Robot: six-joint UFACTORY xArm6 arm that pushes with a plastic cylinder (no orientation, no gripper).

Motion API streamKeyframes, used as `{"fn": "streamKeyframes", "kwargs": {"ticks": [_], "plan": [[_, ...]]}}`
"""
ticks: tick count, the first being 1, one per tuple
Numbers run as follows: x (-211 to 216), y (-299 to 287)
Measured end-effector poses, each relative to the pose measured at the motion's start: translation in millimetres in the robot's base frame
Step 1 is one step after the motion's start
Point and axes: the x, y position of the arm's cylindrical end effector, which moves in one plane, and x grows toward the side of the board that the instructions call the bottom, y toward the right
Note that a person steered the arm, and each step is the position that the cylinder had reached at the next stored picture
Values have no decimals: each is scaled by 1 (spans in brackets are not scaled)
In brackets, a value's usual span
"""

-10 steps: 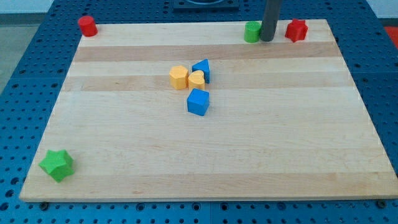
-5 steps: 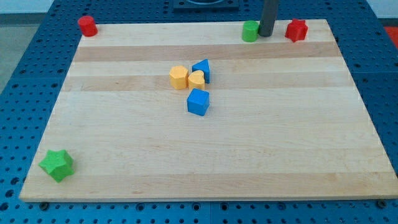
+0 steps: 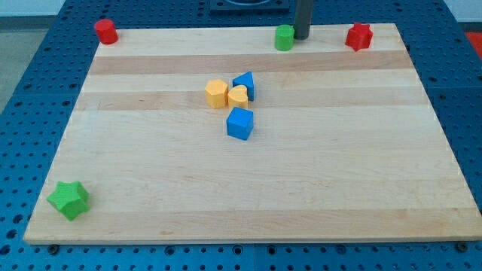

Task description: Move the green circle towards the top center of the board

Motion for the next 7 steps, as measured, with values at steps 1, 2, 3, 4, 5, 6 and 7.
{"fn": "streamKeyframes", "kwargs": {"ticks": [1,2,3,4,5,6,7], "plan": [[0,-6],[0,-11],[2,-14],[14,-14],[26,-14],[37,-15],[42,-25]]}}
